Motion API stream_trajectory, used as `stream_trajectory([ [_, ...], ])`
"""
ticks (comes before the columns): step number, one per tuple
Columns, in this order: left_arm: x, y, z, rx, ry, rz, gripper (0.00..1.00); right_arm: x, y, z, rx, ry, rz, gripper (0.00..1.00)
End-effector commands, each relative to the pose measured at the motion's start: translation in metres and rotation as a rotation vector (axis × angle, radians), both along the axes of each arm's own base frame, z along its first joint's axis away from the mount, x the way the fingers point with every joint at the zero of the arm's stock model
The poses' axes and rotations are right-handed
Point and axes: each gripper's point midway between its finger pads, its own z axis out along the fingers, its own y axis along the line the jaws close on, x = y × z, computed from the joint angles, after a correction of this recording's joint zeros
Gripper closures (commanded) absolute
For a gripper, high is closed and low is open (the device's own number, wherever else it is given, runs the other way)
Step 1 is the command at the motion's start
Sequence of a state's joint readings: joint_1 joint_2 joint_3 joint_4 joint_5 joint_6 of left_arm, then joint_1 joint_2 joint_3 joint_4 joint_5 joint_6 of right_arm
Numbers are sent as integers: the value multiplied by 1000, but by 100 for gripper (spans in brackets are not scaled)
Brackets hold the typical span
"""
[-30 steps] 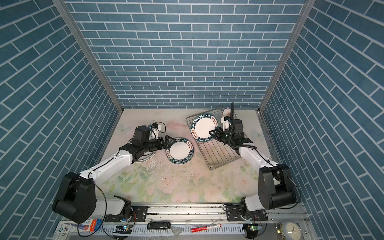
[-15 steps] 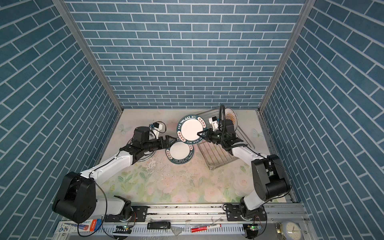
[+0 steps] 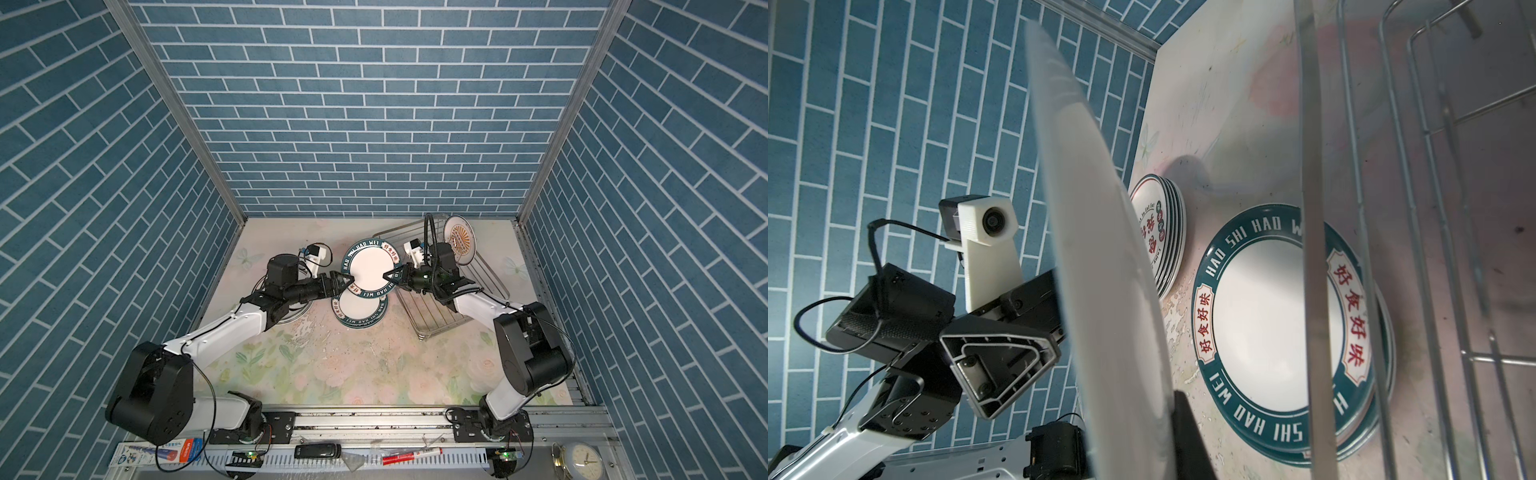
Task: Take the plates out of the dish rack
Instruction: 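Close the left gripper on the plate rim while the right gripper holds it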
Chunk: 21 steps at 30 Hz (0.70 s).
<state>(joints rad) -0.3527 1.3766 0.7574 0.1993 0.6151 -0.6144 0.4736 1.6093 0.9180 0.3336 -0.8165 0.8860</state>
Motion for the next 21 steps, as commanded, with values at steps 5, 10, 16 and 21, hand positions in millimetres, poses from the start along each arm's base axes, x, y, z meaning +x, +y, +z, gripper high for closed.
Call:
stream_trajectory([
  [5, 3, -10, 2, -60, -6, -50, 30, -5, 19, 34, 51, -85, 70, 100],
  [10, 0, -10, 10, -63, -25, -54, 45, -7, 21, 33, 53, -83, 82, 100],
  [16, -2, -10, 14, -73, -33, -59, 56, -9, 25, 30, 55, -81, 93, 99],
  [21, -3, -15, 17, -113, -34, -80, 63, -11, 27, 30, 62, -83, 112, 94],
])
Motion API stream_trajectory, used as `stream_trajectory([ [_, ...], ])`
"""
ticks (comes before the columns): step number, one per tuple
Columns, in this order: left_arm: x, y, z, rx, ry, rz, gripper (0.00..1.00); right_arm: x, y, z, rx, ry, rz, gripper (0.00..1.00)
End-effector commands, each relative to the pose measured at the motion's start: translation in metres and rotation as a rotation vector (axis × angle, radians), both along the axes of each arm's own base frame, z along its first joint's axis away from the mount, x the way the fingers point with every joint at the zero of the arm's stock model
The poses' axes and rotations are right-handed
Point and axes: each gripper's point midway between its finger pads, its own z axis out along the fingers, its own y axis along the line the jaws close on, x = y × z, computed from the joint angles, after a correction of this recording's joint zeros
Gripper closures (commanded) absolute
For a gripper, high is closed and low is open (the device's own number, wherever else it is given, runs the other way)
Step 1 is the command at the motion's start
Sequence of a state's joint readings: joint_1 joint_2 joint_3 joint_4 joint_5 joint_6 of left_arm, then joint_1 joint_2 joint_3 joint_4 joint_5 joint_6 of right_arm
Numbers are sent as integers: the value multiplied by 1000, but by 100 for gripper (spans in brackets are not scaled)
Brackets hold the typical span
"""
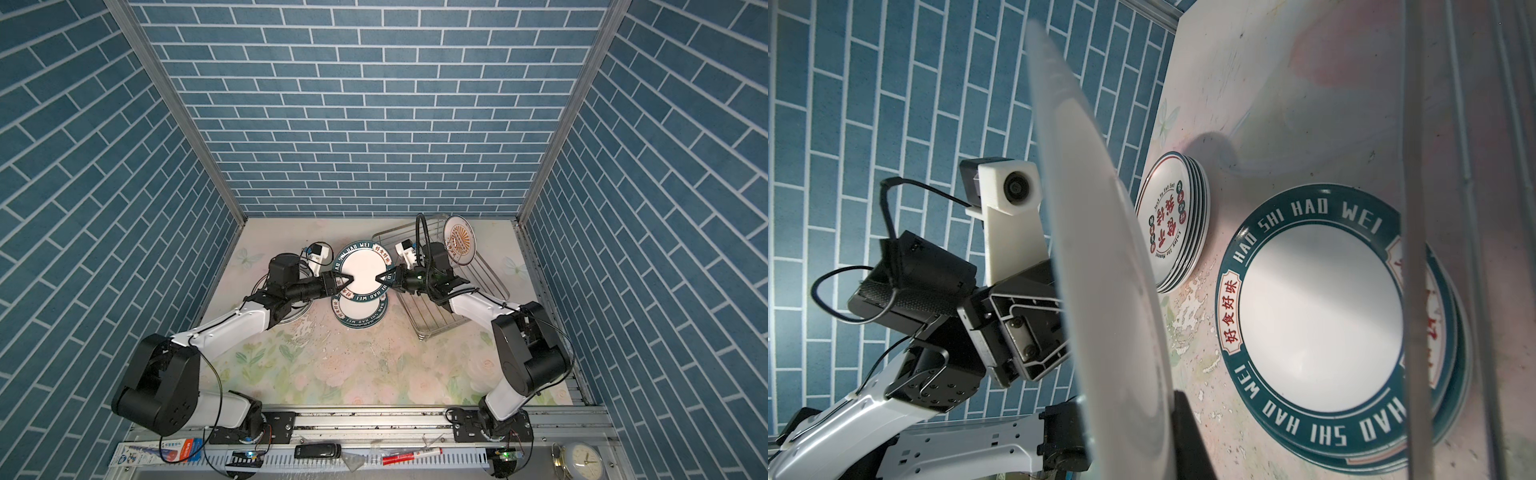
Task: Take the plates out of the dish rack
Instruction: 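Close the left gripper on the plate rim while the right gripper holds it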
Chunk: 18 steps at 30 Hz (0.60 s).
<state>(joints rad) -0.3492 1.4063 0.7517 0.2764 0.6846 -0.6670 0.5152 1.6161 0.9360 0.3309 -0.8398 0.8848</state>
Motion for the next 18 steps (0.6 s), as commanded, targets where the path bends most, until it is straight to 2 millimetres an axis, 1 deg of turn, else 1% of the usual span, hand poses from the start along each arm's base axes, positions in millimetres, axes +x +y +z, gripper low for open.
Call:
stream_trajectory([
  [1, -2, -7, 14, -55, -46, -45, 65, 2, 11, 25, 54, -79, 51, 94],
  [7, -3, -10, 16, -74, -43, -58, 74, 0, 14, 24, 56, -78, 63, 93],
  [11, -4, -10, 17, -80, -45, -62, 77, -1, 16, 24, 59, -82, 72, 90],
  [14, -3, -10, 16, -78, -40, -61, 86, -1, 16, 24, 58, -84, 73, 86],
  [16, -2, -11, 14, -77, -35, -62, 88, 0, 15, 24, 55, -87, 67, 85],
  [18, -2, -11, 13, -79, -32, -64, 88, 0, 15, 23, 53, -95, 70, 81],
])
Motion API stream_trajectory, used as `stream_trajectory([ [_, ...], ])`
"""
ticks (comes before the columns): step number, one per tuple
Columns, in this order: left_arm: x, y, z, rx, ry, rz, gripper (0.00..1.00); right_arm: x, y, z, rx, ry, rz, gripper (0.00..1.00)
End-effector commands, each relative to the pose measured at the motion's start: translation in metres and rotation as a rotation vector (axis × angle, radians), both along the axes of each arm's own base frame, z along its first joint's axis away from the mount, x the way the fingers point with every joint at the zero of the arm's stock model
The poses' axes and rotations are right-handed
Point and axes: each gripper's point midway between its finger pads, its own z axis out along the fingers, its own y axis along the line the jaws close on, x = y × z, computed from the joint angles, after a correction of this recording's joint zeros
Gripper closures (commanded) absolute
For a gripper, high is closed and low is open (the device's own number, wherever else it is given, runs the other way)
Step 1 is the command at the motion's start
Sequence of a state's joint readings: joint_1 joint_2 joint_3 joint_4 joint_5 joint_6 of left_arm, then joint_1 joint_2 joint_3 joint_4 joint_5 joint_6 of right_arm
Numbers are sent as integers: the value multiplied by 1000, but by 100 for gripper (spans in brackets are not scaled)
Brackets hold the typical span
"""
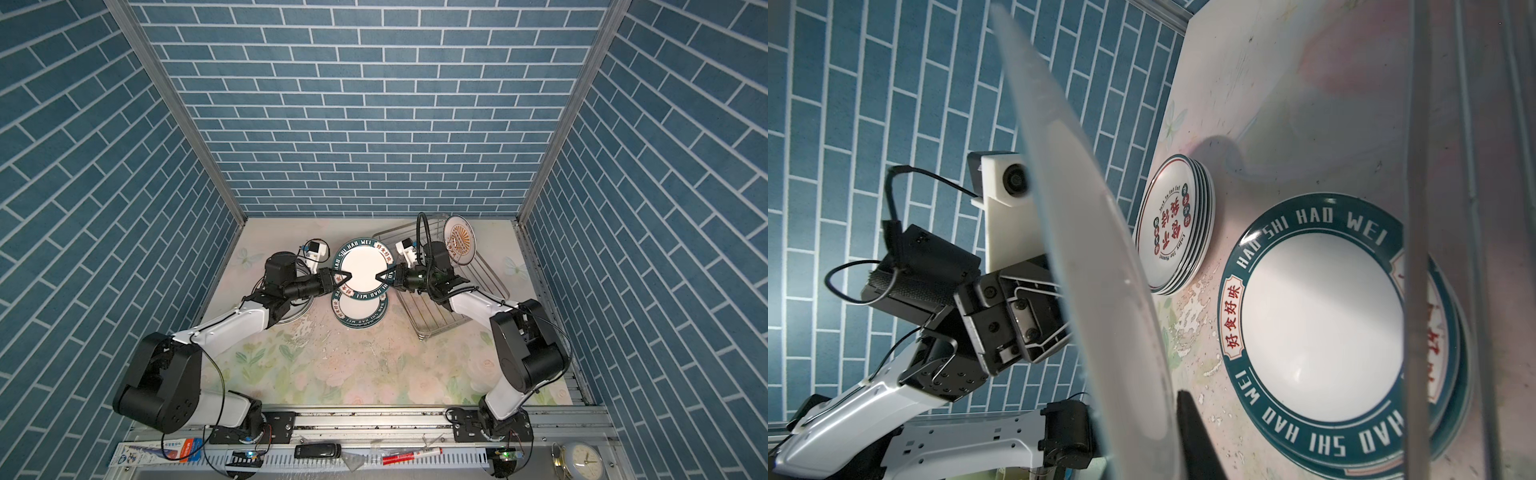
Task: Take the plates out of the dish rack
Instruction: 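Close the left gripper on the plate rim while the right gripper holds it, then open and withdraw the right gripper while the left gripper holds the plate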
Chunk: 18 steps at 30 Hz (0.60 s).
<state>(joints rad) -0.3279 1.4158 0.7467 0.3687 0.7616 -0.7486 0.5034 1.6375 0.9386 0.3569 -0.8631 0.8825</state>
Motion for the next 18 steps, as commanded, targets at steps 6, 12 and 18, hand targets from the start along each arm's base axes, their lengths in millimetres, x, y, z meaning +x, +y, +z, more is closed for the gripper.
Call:
stream_trajectory([
  [6, -4, -9, -3, 20, -28, -39, 91, -5, 11, 31, 28, -123, 52, 64],
  [12, -4, -3, -4, 64, -21, -15, 100, -2, -9, 33, -109, -198, -31, 40],
  [18, -7, 6, 3, 107, -49, 19, 100, 6, -43, 44, -252, -302, -175, 20],
])
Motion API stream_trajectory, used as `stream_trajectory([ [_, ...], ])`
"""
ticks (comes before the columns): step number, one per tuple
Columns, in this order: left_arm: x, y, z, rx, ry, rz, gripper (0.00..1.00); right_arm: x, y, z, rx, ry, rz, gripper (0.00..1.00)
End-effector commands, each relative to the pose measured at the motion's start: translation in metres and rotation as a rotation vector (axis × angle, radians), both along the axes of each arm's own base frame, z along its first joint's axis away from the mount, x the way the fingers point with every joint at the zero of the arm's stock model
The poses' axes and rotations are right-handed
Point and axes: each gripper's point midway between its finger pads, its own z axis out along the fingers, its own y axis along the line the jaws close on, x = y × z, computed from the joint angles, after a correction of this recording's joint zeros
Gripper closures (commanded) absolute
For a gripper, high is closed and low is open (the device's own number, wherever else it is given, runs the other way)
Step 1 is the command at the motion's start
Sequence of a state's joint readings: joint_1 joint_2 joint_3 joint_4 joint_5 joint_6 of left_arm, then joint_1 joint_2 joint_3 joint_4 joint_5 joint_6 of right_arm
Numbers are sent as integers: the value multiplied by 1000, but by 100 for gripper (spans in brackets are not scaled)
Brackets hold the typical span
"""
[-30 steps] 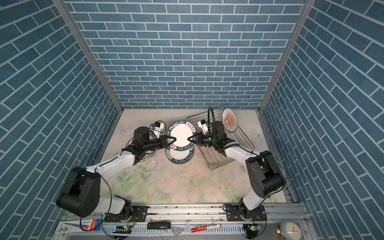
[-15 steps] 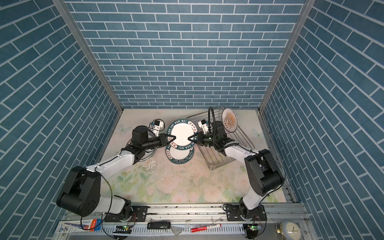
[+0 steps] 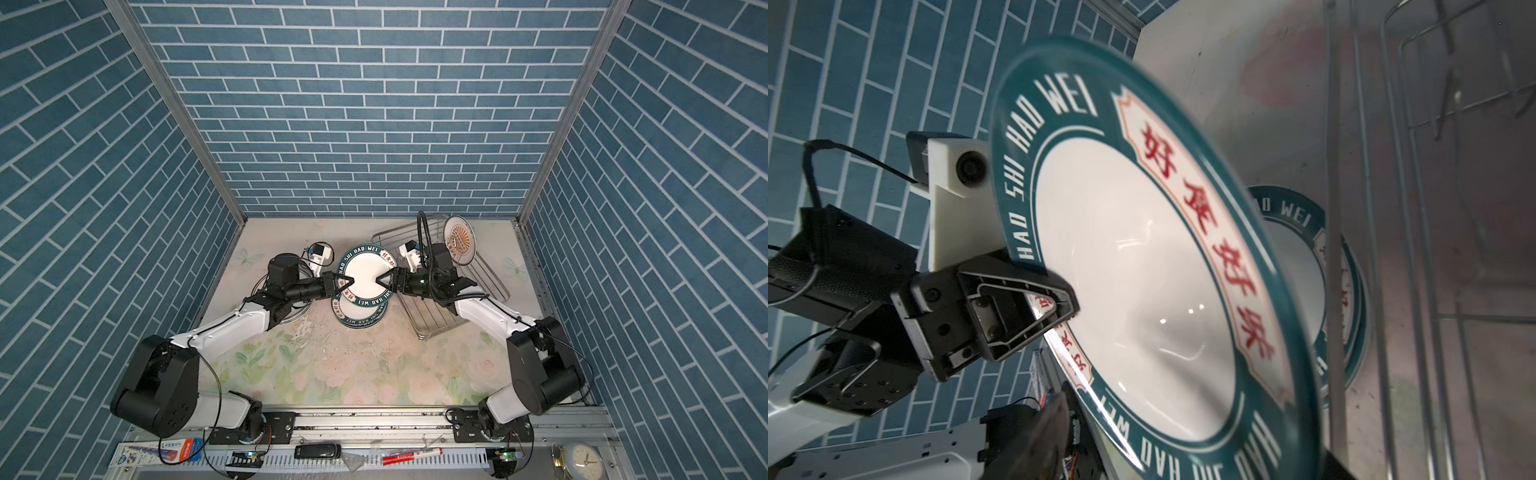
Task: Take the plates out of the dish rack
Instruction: 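Open and withdraw the right gripper while the left gripper holds the plate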
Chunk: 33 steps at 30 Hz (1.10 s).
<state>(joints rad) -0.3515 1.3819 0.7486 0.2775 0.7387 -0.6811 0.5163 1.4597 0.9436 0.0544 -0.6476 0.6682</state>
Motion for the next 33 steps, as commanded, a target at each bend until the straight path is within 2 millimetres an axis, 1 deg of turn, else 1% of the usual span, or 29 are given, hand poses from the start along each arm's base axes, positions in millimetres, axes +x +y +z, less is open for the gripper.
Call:
stream_trajectory([
  [1, 5, 11, 7, 66, -43, 53, 100, 15, -21, 37, -87, -184, -92, 15],
  [3, 4, 17, 8, 94, -47, 79, 100, 19, -35, 42, -147, -225, -151, 4],
  [4, 4, 20, 6, 114, -43, 97, 100, 19, -42, 42, -176, -240, -177, 1],
  [7, 3, 35, 8, 187, -52, 157, 100, 24, -69, 47, -281, -286, -283, 1],
  [12, 0, 71, 13, 340, -66, 309, 100, 30, -116, 55, -455, -363, -467, 1],
  [15, -2, 96, 9, 439, -40, 406, 100, 33, -146, 55, -568, -383, -588, 1],
  [17, -2, 107, 3, 491, -9, 448, 100, 33, -159, 55, -620, -387, -643, 1],
  [18, -2, 107, -1, 505, 4, 446, 100, 34, -165, 54, -640, -387, -664, 1],
  [21, 1, 105, -12, 520, 55, 435, 100, 33, -174, 54, -677, -392, -702, 1],
  [23, 3, 102, -19, 528, 80, 421, 100, 33, -176, 52, -692, -391, -706, 1],
  [25, 4, 102, -24, 541, 102, 415, 100, 33, -175, 52, -689, -391, -698, 1],
  [29, 5, 102, -29, 551, 120, 412, 100, 34, -169, 49, -681, -389, -671, 1],
  [33, 6, 94, -33, 518, 142, 382, 100, 34, -161, 47, -655, -394, -634, 1],
])
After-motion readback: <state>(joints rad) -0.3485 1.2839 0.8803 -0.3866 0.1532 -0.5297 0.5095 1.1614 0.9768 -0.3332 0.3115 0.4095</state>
